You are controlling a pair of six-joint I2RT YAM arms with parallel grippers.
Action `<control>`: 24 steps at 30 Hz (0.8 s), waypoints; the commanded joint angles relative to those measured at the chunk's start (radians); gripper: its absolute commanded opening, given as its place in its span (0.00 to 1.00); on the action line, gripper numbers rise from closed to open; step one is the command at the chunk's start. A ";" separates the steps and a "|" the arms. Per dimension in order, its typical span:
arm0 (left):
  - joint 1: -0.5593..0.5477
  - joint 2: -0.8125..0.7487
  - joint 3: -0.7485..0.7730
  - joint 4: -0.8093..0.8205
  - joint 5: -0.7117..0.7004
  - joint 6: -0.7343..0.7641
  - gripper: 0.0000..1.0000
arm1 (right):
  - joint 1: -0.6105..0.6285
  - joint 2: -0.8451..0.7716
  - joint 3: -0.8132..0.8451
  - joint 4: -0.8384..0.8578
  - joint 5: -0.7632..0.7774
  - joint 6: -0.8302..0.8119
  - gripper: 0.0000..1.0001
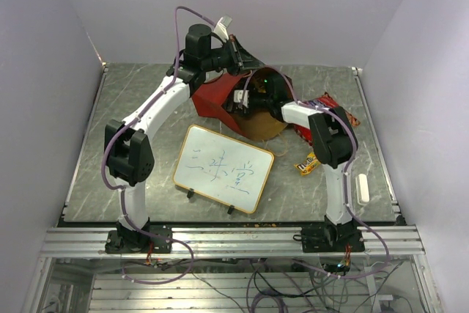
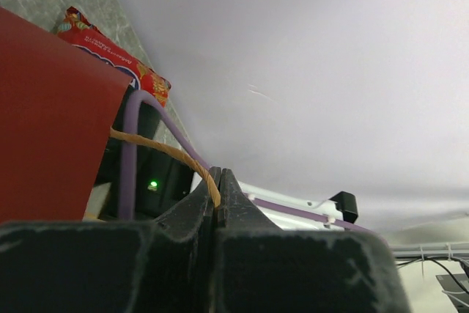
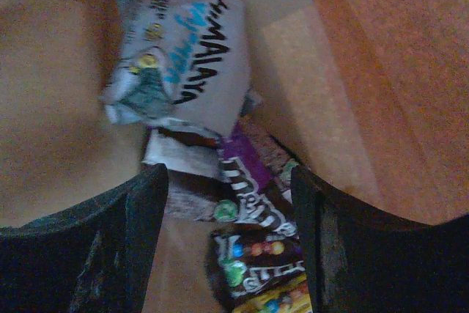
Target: Take the snacks out of the paper bag
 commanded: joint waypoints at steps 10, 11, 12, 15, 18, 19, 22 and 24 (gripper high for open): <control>0.008 -0.012 0.007 -0.001 0.032 0.024 0.07 | 0.024 0.208 0.217 0.084 0.205 -0.065 0.66; 0.011 -0.012 0.007 0.001 0.034 0.021 0.07 | 0.026 0.216 0.226 0.077 0.206 -0.069 0.62; 0.014 -0.012 0.008 0.001 0.034 0.021 0.07 | 0.025 0.223 0.231 0.079 0.205 -0.066 0.58; 0.024 -0.020 0.000 -0.005 0.030 0.026 0.07 | 0.025 0.236 0.241 0.086 0.190 -0.060 0.50; 0.032 -0.032 -0.027 0.010 0.028 0.016 0.07 | 0.025 0.249 0.244 0.113 0.178 -0.041 0.45; 0.035 -0.034 -0.034 0.016 0.028 0.011 0.07 | 0.025 0.254 0.246 0.117 0.174 -0.035 0.42; 0.040 -0.039 -0.037 0.002 0.025 0.014 0.07 | 0.027 0.266 0.257 0.141 0.192 0.010 0.31; 0.044 -0.037 -0.028 -0.022 0.021 0.030 0.07 | 0.026 0.269 0.262 0.207 0.221 0.080 0.22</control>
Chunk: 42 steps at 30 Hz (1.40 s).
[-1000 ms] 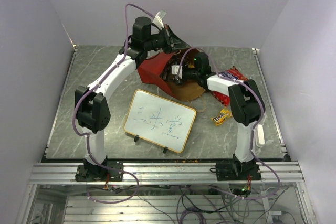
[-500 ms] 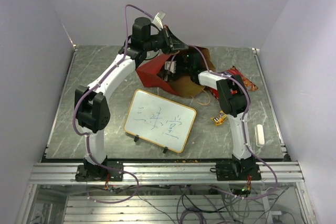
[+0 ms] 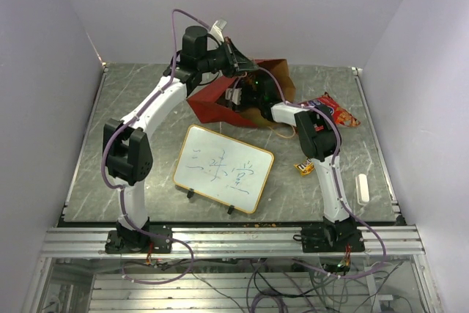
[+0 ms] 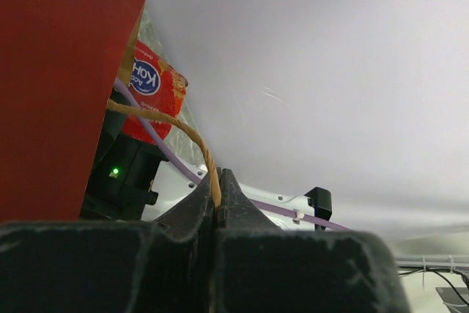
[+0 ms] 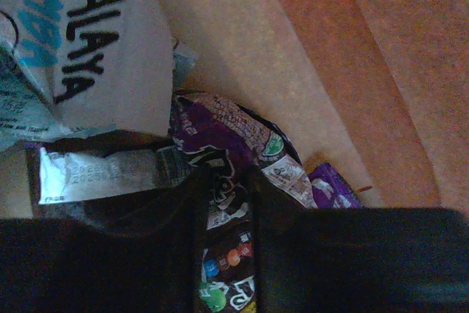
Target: Take the snacks out of the paper bag
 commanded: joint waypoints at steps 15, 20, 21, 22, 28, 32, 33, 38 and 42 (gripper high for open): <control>0.115 0.122 0.258 -0.133 -0.078 0.211 0.07 | 0.005 0.047 0.169 0.297 0.330 0.420 0.00; 0.152 0.224 0.429 -0.089 -0.112 0.277 0.07 | 0.032 0.031 0.157 0.295 0.374 0.493 0.00; 0.157 0.240 0.458 -0.082 -0.114 0.293 0.07 | 0.034 0.025 0.156 0.292 0.391 0.520 0.00; 0.162 0.254 0.483 -0.072 -0.114 0.298 0.07 | 0.037 0.024 0.160 0.286 0.410 0.554 0.00; 0.179 0.394 0.732 -0.043 -0.098 0.287 0.07 | 0.077 0.040 0.165 0.273 0.501 0.695 0.00; 0.194 0.456 0.778 0.126 -0.094 0.129 0.07 | 0.134 0.078 0.219 0.291 0.533 0.794 0.00; 0.193 0.475 0.800 0.158 -0.092 0.099 0.07 | 0.142 0.099 0.259 0.272 0.534 0.813 0.00; 0.174 0.496 0.801 0.247 -0.033 -0.015 0.07 | 0.160 0.225 0.504 0.253 0.570 0.922 0.00; 0.165 0.484 0.800 0.246 0.016 -0.025 0.07 | 0.160 0.321 0.707 0.224 0.582 0.955 0.00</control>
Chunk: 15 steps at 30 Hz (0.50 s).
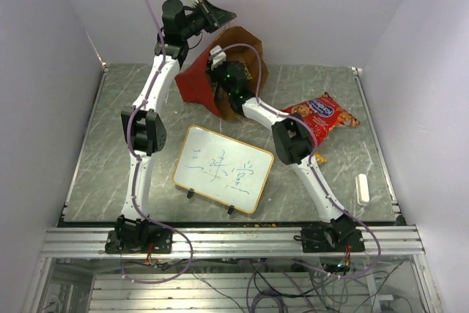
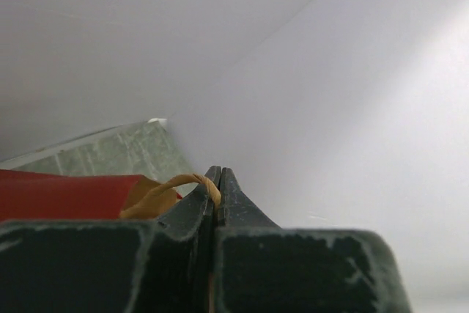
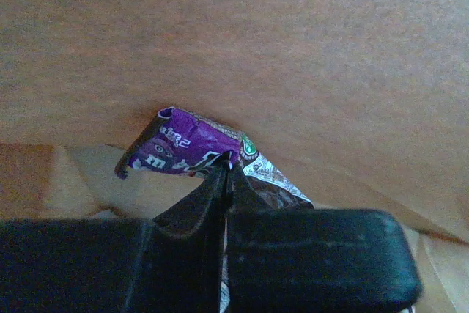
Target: Take the snacks out of the paper bag
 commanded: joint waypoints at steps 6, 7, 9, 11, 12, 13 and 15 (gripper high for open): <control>-0.024 -0.126 -0.169 0.149 0.144 -0.036 0.07 | -0.013 0.026 0.110 0.031 0.028 0.061 0.00; -0.029 -0.179 -0.237 0.155 0.148 -0.022 0.07 | -0.016 -0.011 0.047 0.042 0.030 0.053 0.00; -0.035 -0.246 -0.381 0.192 0.159 -0.011 0.07 | -0.030 -0.093 -0.116 0.086 0.011 0.043 0.00; -0.044 -0.298 -0.481 0.204 0.178 -0.004 0.07 | -0.049 -0.176 -0.272 0.138 -0.019 0.037 0.00; -0.048 -0.325 -0.523 0.193 0.177 0.004 0.07 | -0.062 -0.215 -0.334 0.148 -0.043 0.037 0.00; -0.052 -0.352 -0.570 0.178 0.165 0.016 0.07 | -0.077 -0.250 -0.397 0.156 -0.075 0.036 0.00; -0.060 -0.413 -0.664 0.197 0.154 0.006 0.07 | -0.106 -0.324 -0.522 0.155 -0.127 0.026 0.00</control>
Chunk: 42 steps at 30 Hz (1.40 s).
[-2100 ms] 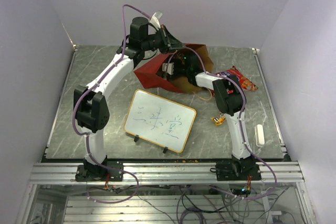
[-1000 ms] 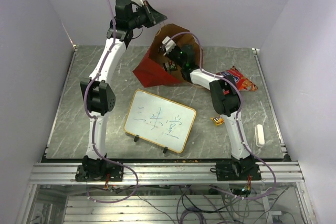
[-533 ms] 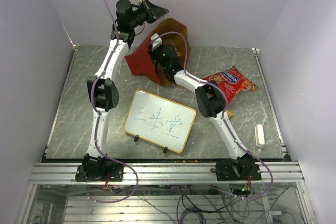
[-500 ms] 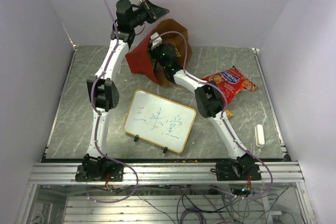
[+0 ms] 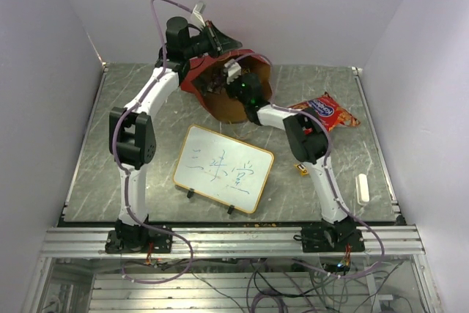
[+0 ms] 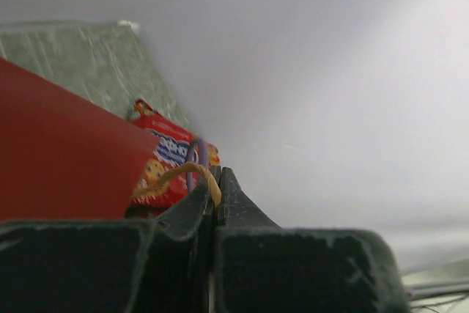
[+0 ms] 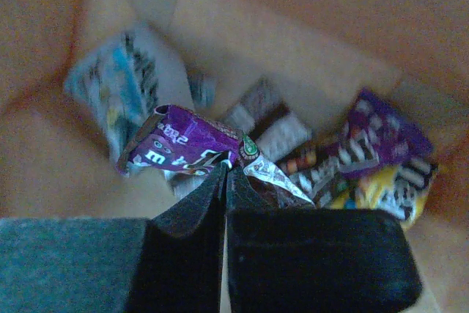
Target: Take the snacks out of the paper bag
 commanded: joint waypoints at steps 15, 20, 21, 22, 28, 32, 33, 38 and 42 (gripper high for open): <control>-0.057 -0.255 -0.245 -0.142 -0.063 -0.009 0.07 | -0.088 -0.706 -0.756 0.029 -0.413 0.011 0.00; -0.057 -0.298 -0.325 -0.126 -0.064 -0.034 0.07 | -0.088 -0.928 -0.877 -0.245 -0.404 -0.038 0.00; -0.058 -0.302 -0.332 -0.136 -0.066 -0.032 0.07 | -0.088 -0.996 -0.900 -0.303 -0.388 -0.051 0.00; -0.057 -0.303 -0.333 -0.150 -0.065 -0.030 0.07 | -0.088 -1.046 -0.917 -0.355 -0.363 -0.055 0.00; -0.058 -0.316 -0.341 -0.183 -0.064 -0.026 0.07 | -0.088 -1.357 -1.023 -0.613 -0.070 0.092 0.00; -0.058 -0.319 -0.329 -0.249 -0.068 -0.027 0.07 | -0.091 -1.469 -1.049 -0.803 0.342 0.448 0.00; -0.058 -0.323 -0.328 -0.253 -0.065 -0.026 0.07 | -0.096 -1.484 -1.053 -0.872 0.405 0.520 0.00; -0.060 -0.336 -0.342 -0.276 -0.106 -0.020 0.07 | -0.127 -1.531 -1.065 -1.154 0.672 1.003 0.00; -0.067 -0.355 -0.334 -0.301 -0.134 0.008 0.07 | -0.192 -1.487 -1.055 -1.322 0.697 1.255 0.00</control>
